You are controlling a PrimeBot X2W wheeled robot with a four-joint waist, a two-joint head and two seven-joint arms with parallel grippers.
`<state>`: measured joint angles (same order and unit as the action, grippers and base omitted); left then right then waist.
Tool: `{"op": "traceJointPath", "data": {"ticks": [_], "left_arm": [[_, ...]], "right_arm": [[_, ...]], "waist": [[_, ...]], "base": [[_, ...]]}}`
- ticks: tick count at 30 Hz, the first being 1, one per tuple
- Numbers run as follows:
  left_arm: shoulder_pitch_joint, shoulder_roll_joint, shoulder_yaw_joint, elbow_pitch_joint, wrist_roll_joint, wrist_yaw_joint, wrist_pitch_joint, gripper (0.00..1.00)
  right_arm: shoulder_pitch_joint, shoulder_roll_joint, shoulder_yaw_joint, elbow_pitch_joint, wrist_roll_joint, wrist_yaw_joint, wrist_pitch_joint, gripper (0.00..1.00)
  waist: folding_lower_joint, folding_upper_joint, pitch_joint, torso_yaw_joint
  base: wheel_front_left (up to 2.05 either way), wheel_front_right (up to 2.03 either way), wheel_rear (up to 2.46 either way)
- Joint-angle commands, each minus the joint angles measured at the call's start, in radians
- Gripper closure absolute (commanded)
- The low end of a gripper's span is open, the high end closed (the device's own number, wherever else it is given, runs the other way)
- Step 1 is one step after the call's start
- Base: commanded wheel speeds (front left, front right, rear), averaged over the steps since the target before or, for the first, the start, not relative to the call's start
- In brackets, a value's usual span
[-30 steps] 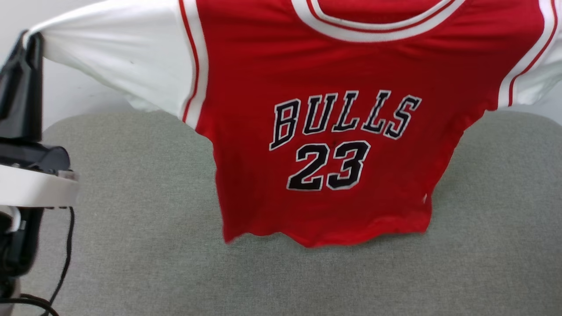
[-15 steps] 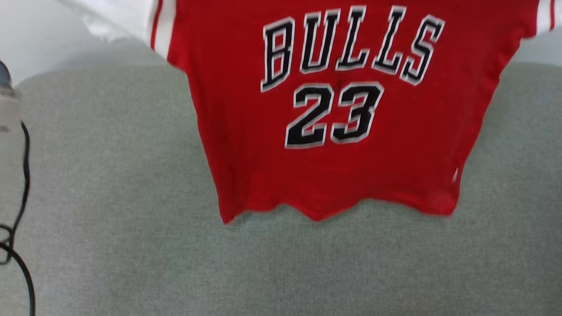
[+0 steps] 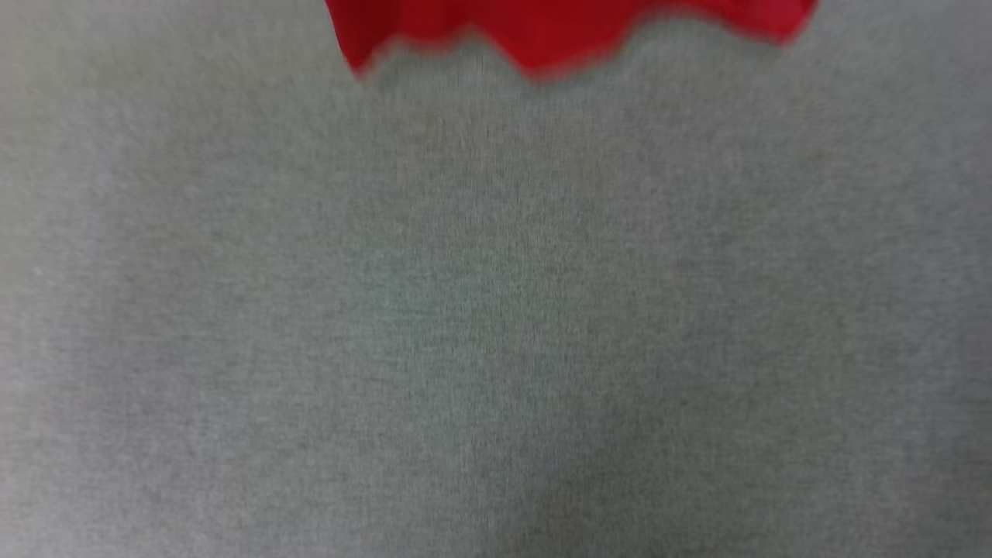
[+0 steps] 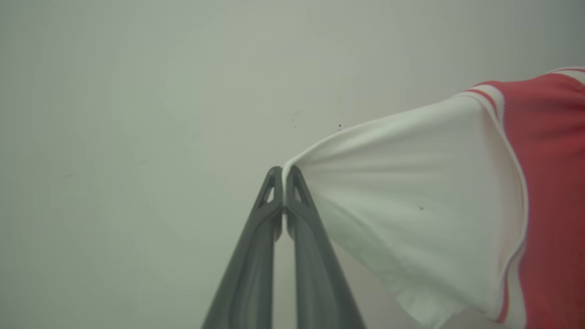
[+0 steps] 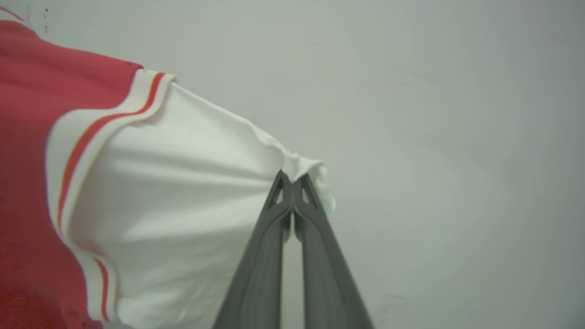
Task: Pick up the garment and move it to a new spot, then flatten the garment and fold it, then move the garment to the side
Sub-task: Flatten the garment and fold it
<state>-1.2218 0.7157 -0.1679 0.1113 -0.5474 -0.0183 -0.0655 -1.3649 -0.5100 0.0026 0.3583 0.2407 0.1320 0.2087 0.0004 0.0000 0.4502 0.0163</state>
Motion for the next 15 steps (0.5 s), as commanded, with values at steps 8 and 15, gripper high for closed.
{"op": "traceJointPath", "data": {"ticks": [8, 15], "left_arm": [[-0.323, -0.065, -0.032, 0.256, 0.058, -0.028, -0.124, 1.0], [-0.392, -0.152, -0.071, 0.426, 0.077, -0.059, -0.189, 1.0]], "right_arm": [[-0.306, 0.042, -0.04, 0.239, -0.132, -0.003, -0.149, 1.0], [-0.363, 0.11, -0.088, 0.404, -0.197, -0.002, -0.294, 1.0]], "waist": [[-0.0004, 0.0, 0.19, 0.019], [-0.0004, 0.0, 0.244, 0.035]], "base": [[0.0, 0.0, 0.0], [0.0, 0.0, 0.0]]}}
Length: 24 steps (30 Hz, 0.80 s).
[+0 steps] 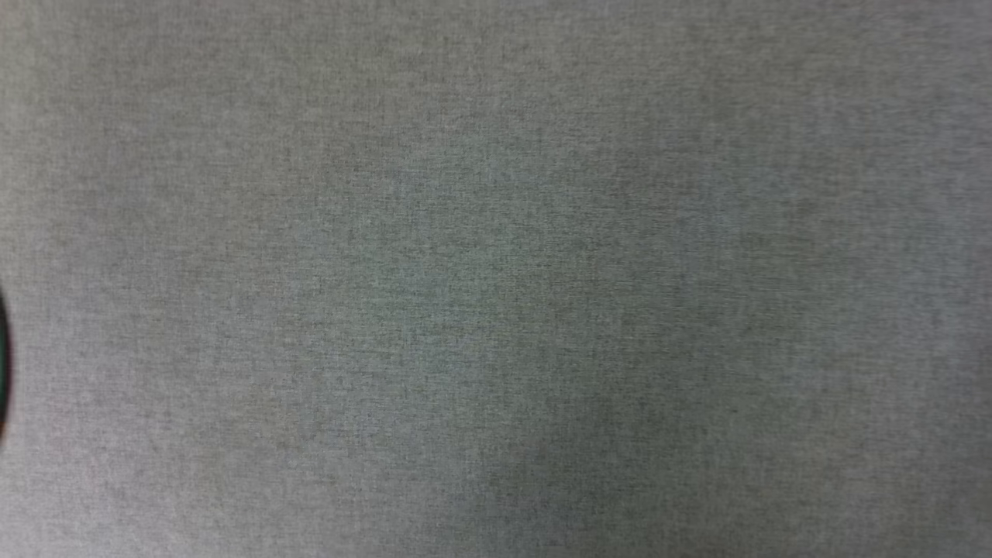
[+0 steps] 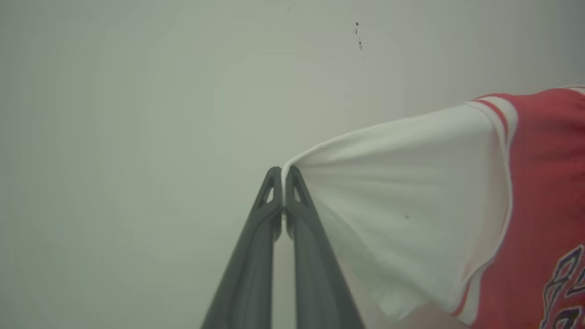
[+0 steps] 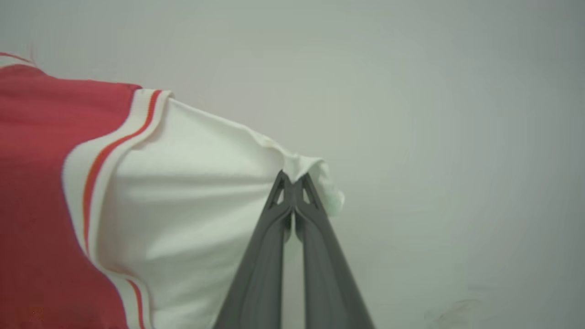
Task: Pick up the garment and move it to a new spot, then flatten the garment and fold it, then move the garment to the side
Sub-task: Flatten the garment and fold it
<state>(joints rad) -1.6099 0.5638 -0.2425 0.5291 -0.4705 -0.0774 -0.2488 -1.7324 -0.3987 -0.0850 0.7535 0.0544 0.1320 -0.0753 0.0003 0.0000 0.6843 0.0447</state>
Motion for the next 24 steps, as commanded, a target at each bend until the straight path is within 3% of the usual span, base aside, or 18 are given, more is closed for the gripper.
{"op": "traceJointPath", "data": {"ticks": [1, 12, 24], "left_arm": [[0.008, -0.013, -0.001, 0.022, 0.004, -0.006, -0.011, 1.0], [0.276, -0.124, 0.042, 0.006, 0.03, -0.035, -0.018, 1.0], [0.757, -0.192, 0.057, -0.06, 0.028, -0.049, -0.018, 1.0]], "right_arm": [[0.016, 0.005, 0.002, 0.029, -0.012, -0.002, -0.025, 1.0], [0.218, 0.031, 0.047, 0.182, 0.056, -0.002, -0.135, 1.0], [0.644, 0.014, 0.19, 0.152, 0.265, -0.002, -0.164, 1.0]], "waist": [[-0.0003, 0.0, 0.012, 0.008], [-0.0003, 0.0, -0.054, 0.007], [-0.0003, 0.0, -0.276, 0.003]], "base": [[0.0, 0.0, 0.0], [0.0, 0.0, 0.0], [0.0, 0.0, 0.0]]}}
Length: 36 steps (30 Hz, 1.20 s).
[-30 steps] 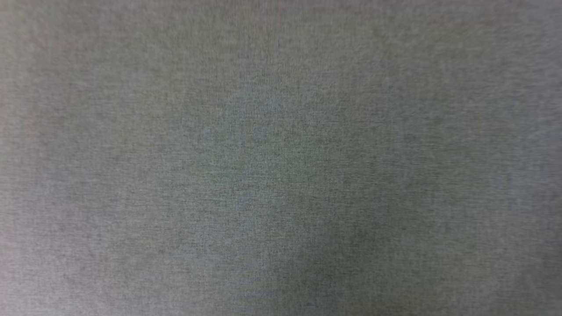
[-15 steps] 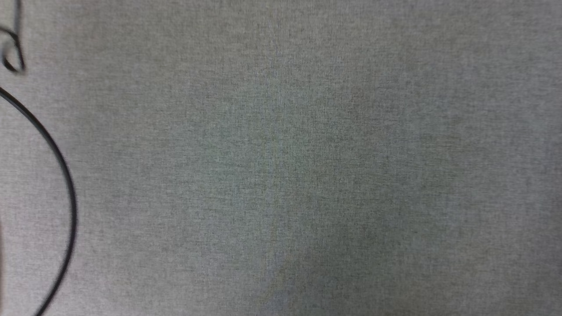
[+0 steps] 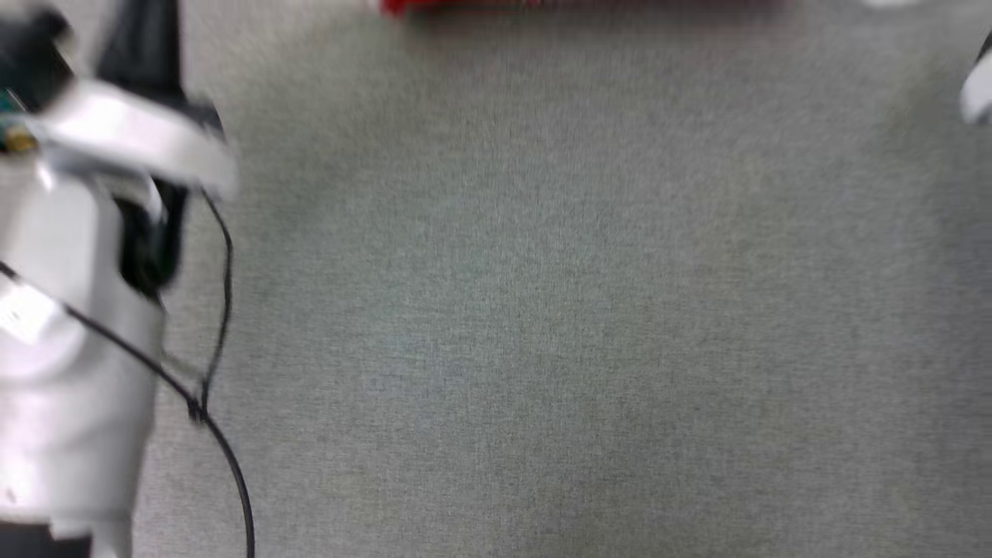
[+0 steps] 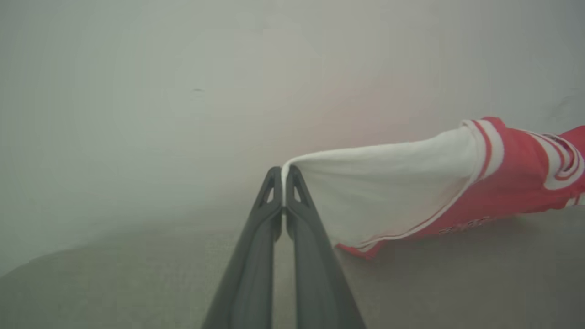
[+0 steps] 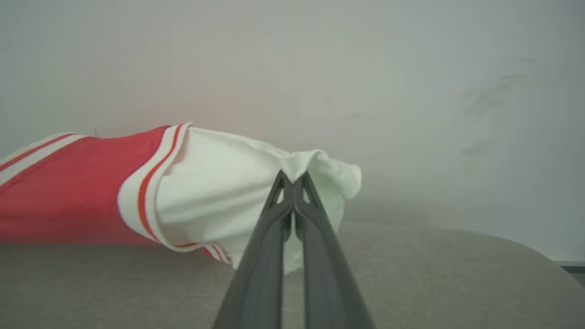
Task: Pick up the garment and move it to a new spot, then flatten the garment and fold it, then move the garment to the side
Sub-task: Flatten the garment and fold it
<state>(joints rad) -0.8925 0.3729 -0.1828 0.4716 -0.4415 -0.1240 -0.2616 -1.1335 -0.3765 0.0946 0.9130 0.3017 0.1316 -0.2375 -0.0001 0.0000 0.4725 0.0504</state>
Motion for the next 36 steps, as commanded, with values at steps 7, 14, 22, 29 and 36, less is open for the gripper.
{"op": "traceJointPath", "data": {"ticks": [7, 14, 22, 29, 36], "left_arm": [[0.299, -0.018, -0.028, 0.025, -0.045, -0.004, -0.004, 1.0], [0.533, -0.036, -0.065, 0.075, -0.091, -0.004, 0.02, 1.0], [0.644, -0.033, -0.086, 0.079, -0.113, 0.002, 0.069, 1.0], [0.726, 0.008, -0.088, 0.047, -0.126, 0.006, 0.113, 1.0], [0.857, 0.07, -0.1, -0.065, -0.167, 0.002, 0.226, 1.0]], "right_arm": [[0.318, -0.037, 0.098, -0.092, 0.151, -0.002, 0.015, 1.0], [0.625, -0.101, 0.22, -0.21, 0.272, -0.002, 0.06, 1.0], [0.797, -0.186, 0.308, -0.298, 0.352, -0.002, 0.105, 1.0], [0.881, -0.251, 0.343, -0.346, 0.442, -0.002, 0.161, 1.0], [1.002, -0.339, 0.394, -0.465, 0.59, -0.002, 0.279, 1.0]], "waist": [[0.0001, 0.0, -0.183, -0.011], [0.0001, 0.0, -0.307, -0.006], [0.0001, 0.0, -0.384, 0.003], [0.0001, 0.0, -0.441, -0.002], [0.0001, 0.0, -0.489, -0.013]], "base": [[0.0, 0.0, 0.0], [0.0, 0.0, 0.0], [0.0, 0.0, 0.0], [0.0, 0.0, 0.0], [0.0, 0.0, 0.0]]}}
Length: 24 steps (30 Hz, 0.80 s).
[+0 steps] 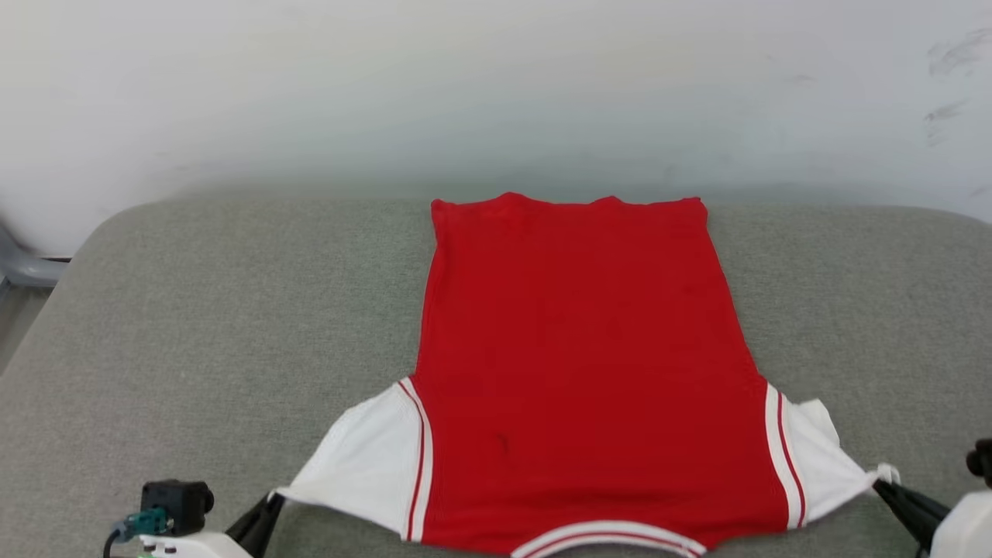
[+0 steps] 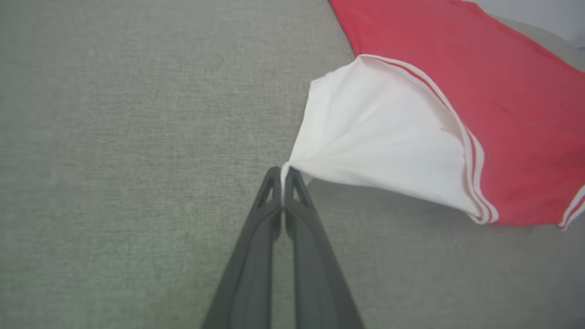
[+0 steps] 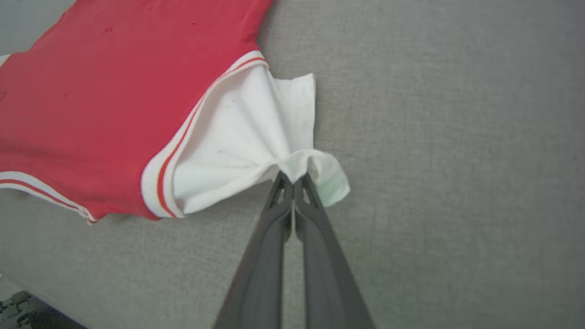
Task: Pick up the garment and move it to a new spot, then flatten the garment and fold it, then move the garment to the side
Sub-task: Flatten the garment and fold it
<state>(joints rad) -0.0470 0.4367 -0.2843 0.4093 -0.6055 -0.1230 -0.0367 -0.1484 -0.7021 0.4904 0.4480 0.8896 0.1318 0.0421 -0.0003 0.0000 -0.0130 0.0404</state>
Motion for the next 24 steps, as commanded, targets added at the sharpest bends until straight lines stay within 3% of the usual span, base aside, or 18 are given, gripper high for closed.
{"op": "traceJointPath", "data": {"ticks": [1, 8, 15, 16, 17, 18, 24], "left_arm": [[0.03, 0.013, -0.002, -0.026, -0.015, 0.0, 0.021, 1.0], [0.152, 0.059, -0.023, -0.192, -0.081, 0.007, 0.182, 1.0], [0.185, 0.069, -0.045, -0.342, -0.106, 0.03, 0.273, 1.0], [0.183, 0.073, -0.048, -0.36, -0.105, 0.032, 0.281, 1.0], [0.179, 0.079, -0.053, -0.378, -0.096, 0.034, 0.29, 1.0], [0.174, 0.087, -0.061, -0.399, -0.083, 0.035, 0.301, 1.0], [0.151, 0.098, -0.087, -0.535, -0.084, 0.047, 0.37, 1.0]], "right_arm": [[0.036, -0.026, 0.002, -0.02, 0.027, -0.002, 0.018, 1.0], [0.159, -0.118, 0.015, -0.143, 0.145, -0.002, 0.14, 1.0], [0.184, -0.149, -0.007, -0.19, 0.159, -0.002, 0.194, 1.0], [0.178, -0.15, -0.013, -0.19, 0.162, -0.002, 0.203, 0.93], [0.17, -0.155, -0.019, -0.195, 0.157, -0.002, 0.213, 0.33], [0.167, -0.161, -0.022, -0.2, 0.16, -0.002, 0.229, 0.0], [0.116, -0.223, -0.082, -0.286, 0.191, -0.002, 0.326, 0.0]], "waist": [[0.0003, 0.0, -0.005, -0.005], [0.0003, 0.0, -0.009, -0.012], [0.0003, 0.0, 0.011, -0.011], [0.0003, 0.0, 0.016, -0.011], [0.0003, 0.0, 0.023, -0.009], [0.0003, 0.0, 0.031, -0.007], [0.0003, 0.0, 0.101, 0.012]], "base": [[0.0, 0.0, 0.0], [0.0, 0.0, 0.0], [0.0, 0.0, 0.0], [0.0, 0.0, 0.0], [0.0, 0.0, 0.0], [0.0, 0.0, 0.0], [0.0, 0.0, 0.0]]}}
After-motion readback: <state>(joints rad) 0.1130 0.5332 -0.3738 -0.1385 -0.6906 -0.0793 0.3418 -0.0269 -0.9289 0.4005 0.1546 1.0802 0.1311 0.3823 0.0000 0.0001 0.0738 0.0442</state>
